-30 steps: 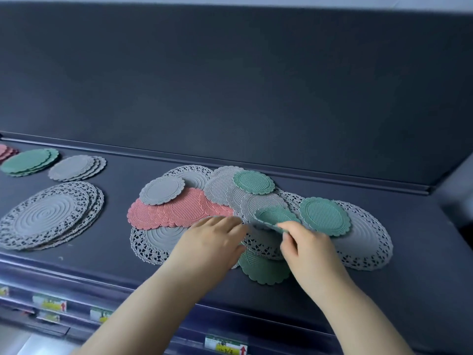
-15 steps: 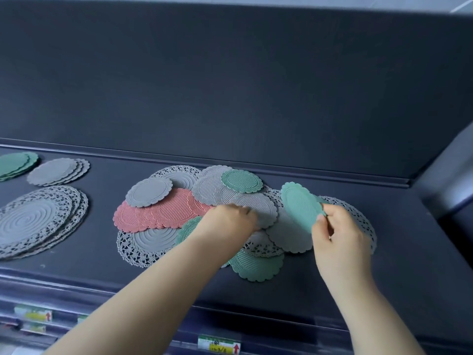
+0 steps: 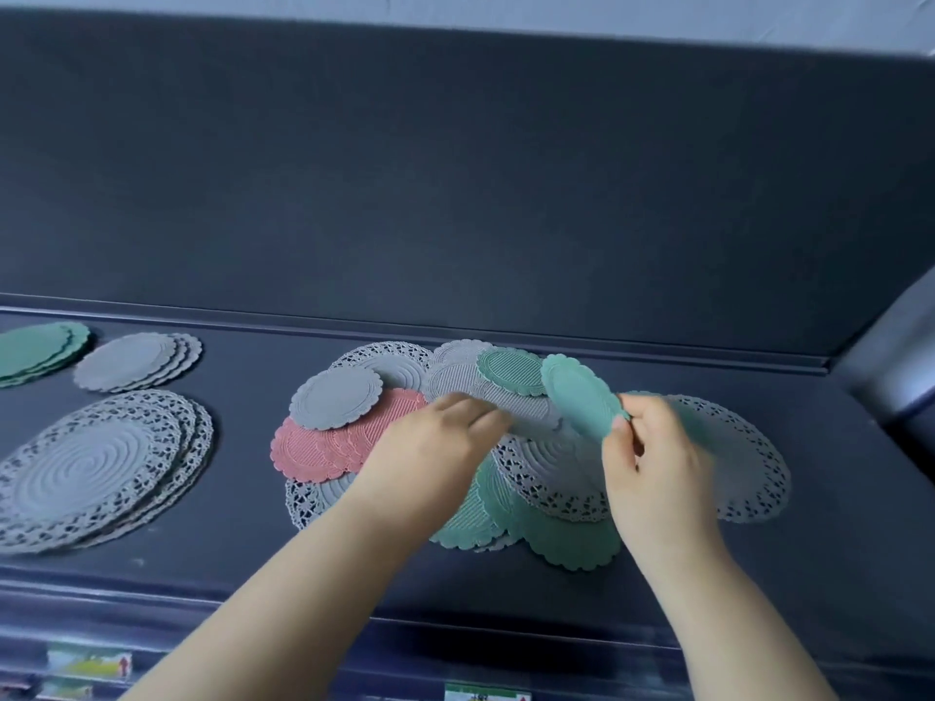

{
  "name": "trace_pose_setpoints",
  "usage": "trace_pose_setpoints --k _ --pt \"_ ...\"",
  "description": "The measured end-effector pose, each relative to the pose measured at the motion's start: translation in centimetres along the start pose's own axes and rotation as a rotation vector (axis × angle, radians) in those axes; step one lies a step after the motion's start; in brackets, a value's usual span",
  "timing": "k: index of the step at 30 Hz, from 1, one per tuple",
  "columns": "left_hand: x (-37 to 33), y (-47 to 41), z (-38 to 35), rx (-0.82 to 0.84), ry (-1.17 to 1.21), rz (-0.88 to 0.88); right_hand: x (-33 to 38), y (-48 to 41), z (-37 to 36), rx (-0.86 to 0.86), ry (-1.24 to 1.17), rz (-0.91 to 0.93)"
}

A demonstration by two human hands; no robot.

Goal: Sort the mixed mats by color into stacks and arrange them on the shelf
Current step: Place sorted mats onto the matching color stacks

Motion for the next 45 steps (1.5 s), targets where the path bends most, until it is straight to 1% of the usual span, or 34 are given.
trace_pose_setpoints --k 5,10,13,15,18,21,23,24,25,29,32,34,39,43,45 --pt "6.4 5.1 6.3 -0.215 0.152 0.211 5.7 1.8 -3.5 0.03 -0.04 -0.035" --pt "14.6 12.1 11.4 -0.321 0.177 0.348 14.7 4.0 -9.7 0.065 -0.079 0.018" --pt "19.5 15.8 14.2 -0.341 0.139 0.407 19.6 5.2 -13.4 0.096 -0.108 0.04" --pt "22.4 18.1 15.6 -0.347 0.123 0.436 22.4 5.9 -15.3 0.077 -0.108 0.069" --pt "25.8 20.5 17.0 -0.308 0.081 0.455 25.2 7.3 -17.3 0.035 -0.064 0.102" --pt "28.6 20.6 18.1 -0.299 0.007 0.458 26.4 8.5 -18.5 0.053 -0.043 0.102" --pt "30.1 19.1 18.3 -0.3 -0.023 0.397 26.6 8.9 -18.9 0.068 -0.033 0.083" --pt "30.8 18.0 17.9 -0.27 -0.042 0.366 26.8 9.0 -19.0 0.064 -0.026 0.076" --pt "31.7 16.8 17.1 -0.206 -0.053 0.362 26.9 9.0 -19.1 0.055 -0.024 0.075" --pt "35.6 14.0 12.0 0.121 -0.094 0.54 27.3 8.4 -19.8 0.06 -0.055 0.096" --pt "36.3 14.3 9.9 0.251 -0.123 0.619 26.8 7.3 -20.3 0.099 -0.068 0.105" --pt "36.2 14.7 9.1 0.285 -0.134 0.613 26.7 6.3 -20.7 0.112 -0.098 0.104" --pt "36.1 15.1 9.1 0.265 -0.114 0.547 28.2 4.2 -22.2 0.109 -0.158 0.138" --pt "35.9 16.2 10.0 0.32 -0.142 0.424 29.6 4.0 -23.7 0.137 -0.168 0.157" --pt "35.7 16.8 11.3 0.307 -0.163 0.361 30.3 4.0 -24.7 0.158 -0.154 0.151"
Point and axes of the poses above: each hand's wrist, its own y-axis away from the middle knuckle, its own z-axis out of the back of the hand, x = y × z, the point moved 8 cm from there along -y, towards the middle knuckle, and after that the axes turned 4 degrees about y, right-handed, at the moved point
